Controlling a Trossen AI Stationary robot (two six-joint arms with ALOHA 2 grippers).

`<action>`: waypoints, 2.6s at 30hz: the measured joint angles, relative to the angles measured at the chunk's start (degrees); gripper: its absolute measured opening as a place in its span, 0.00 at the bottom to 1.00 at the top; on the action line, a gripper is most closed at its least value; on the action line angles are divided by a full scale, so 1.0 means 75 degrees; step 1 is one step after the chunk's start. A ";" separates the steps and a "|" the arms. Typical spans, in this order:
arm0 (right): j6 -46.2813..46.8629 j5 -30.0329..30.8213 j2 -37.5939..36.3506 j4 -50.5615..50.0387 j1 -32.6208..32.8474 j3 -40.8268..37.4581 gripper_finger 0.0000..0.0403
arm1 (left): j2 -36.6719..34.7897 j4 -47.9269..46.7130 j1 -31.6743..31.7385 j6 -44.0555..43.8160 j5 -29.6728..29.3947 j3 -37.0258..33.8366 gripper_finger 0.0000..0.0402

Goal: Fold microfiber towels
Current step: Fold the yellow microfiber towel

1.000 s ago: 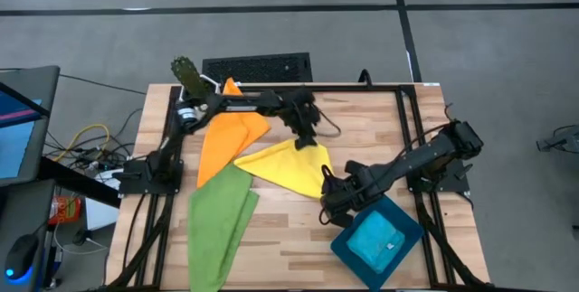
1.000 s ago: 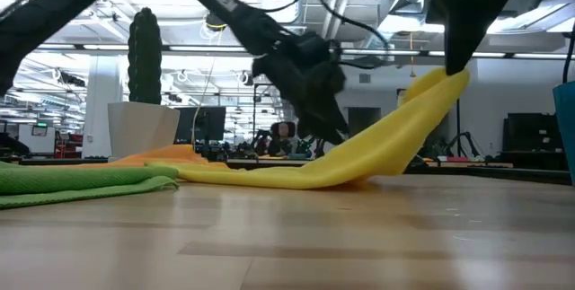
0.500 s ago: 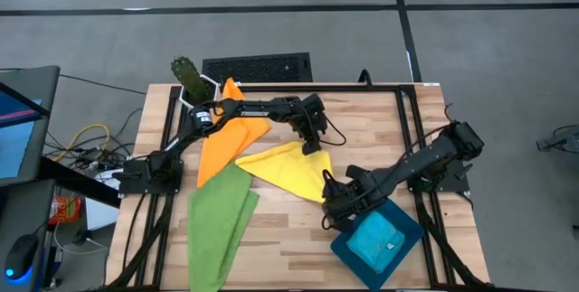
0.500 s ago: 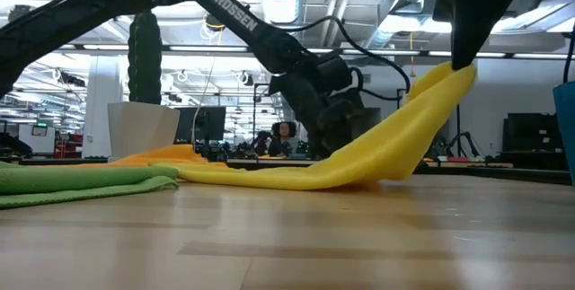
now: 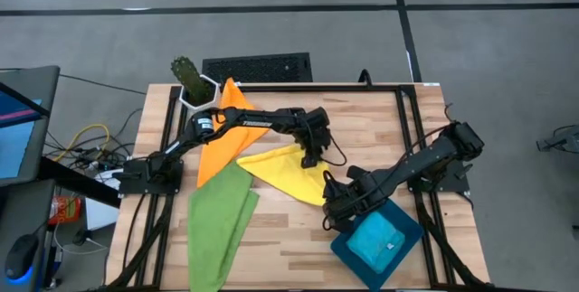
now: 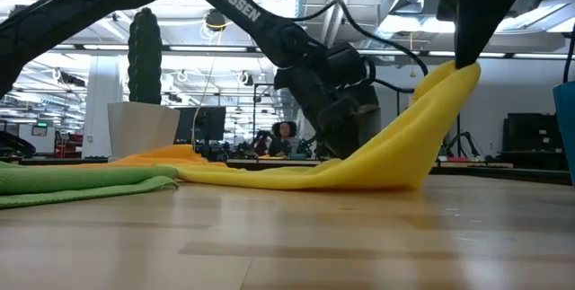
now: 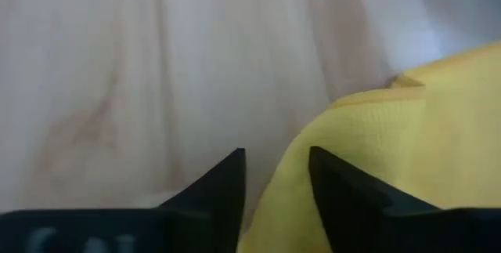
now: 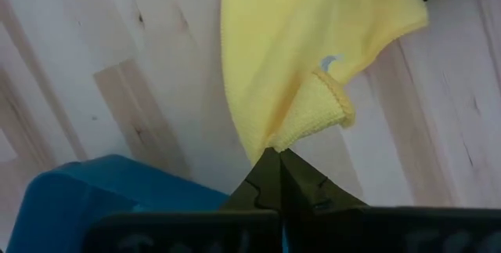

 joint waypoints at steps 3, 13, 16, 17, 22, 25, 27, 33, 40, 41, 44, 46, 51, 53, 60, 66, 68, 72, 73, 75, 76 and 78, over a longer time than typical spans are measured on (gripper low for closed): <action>0.0150 0.0003 0.0000 0.0000 0.0018 0.0000 0.04 | 0.0003 -0.0175 -0.0001 -0.0086 0.0318 0.0001 0.21; 0.0377 0.0012 0.0000 0.0047 0.0149 0.0003 0.03 | -0.0630 -0.0187 0.0032 -0.0535 0.0260 0.0026 0.02; 0.0467 0.0025 0.0000 0.0055 0.0181 0.0003 0.05 | -0.0817 -0.0188 0.0075 -0.0567 0.0321 0.0026 0.02; 0.0475 0.0038 0.0000 0.0052 0.0194 0.0003 0.06 | -0.0847 -0.0185 0.0093 -0.0487 0.0456 0.0026 0.03; 0.0488 0.0035 0.0000 0.0085 0.0248 0.0003 0.05 | -0.0857 -0.0231 0.0133 -0.0406 0.0933 0.0029 0.13; 0.0538 0.0035 0.0000 0.0082 0.0295 0.0003 0.04 | -0.0857 -0.0257 0.0153 -0.0405 0.1563 0.0029 0.21; 0.0591 0.0033 0.0000 0.0094 0.0300 0.0003 0.04 | -0.0895 -0.0293 0.0194 -0.0330 0.1754 0.0027 0.27; 0.0741 0.0034 0.0000 0.0214 0.0348 0.0003 0.06 | -0.0936 -0.0270 0.0270 0.0724 0.1659 0.0026 0.49; 0.0932 0.0003 0.0000 0.0255 0.0350 0.0003 0.04 | -0.0612 0.0297 -0.0218 0.2074 0.1062 0.0032 0.65; 0.0933 0.0003 0.0000 0.0258 0.0350 0.0003 0.04 | -0.0589 0.0368 -0.0259 0.2080 0.1074 0.0030 0.65; 0.0936 -0.0001 0.0000 0.0304 0.0350 0.0003 0.06 | -0.0407 0.0944 -0.0345 0.1966 0.0479 0.0047 0.65; 0.0945 -0.0017 0.0000 0.0356 0.0350 0.0003 0.06 | -0.0331 0.0729 -0.0354 0.1960 0.0154 0.0006 0.64; 0.0944 -0.0015 0.0000 0.0519 0.0345 0.0003 0.06 | -0.0048 0.0887 -0.0313 0.1888 -0.0132 0.0003 0.64; 0.0944 -0.0015 0.0000 0.0534 0.0347 0.0003 0.05 | 0.0057 0.1148 -0.0313 0.1946 -0.0146 0.0051 0.64; 0.0942 -0.0013 0.0000 0.0602 0.0347 0.0003 0.06 | 0.0145 0.0811 -0.0352 0.1876 -0.0307 0.0020 0.52; 0.0931 -0.0006 0.0000 0.0597 0.0347 0.0003 0.05 | 0.0063 0.0825 -0.0337 0.1561 -0.0359 0.0017 0.26; 0.0921 -0.0003 0.0000 0.0595 0.0347 0.0003 0.05 | -0.0085 0.0925 -0.0298 0.1487 -0.0353 0.0017 0.18; 0.0885 0.0002 0.0000 0.0593 0.0347 0.0003 0.05 | -0.0357 0.0884 -0.0231 0.1330 -0.0344 0.0028 0.05; 0.0882 0.0010 0.0000 0.0595 0.0347 0.0003 0.05 | -0.0443 0.0762 -0.0205 0.1216 -0.0346 0.0024 0.03; 0.0920 0.0047 0.0000 0.0587 0.0341 0.0003 0.06 | -0.0692 0.0526 -0.0149 0.0929 -0.0345 0.0017 0.01; 0.0974 0.0107 0.0000 0.0574 0.0315 0.0003 0.06 | -0.0898 0.0353 -0.0106 0.0766 -0.0354 0.0017 0.01; 0.1041 0.0188 -0.0028 0.0530 0.0246 0.0003 0.05 | -0.1436 -0.0156 0.0025 0.0454 -0.0459 0.0019 0.01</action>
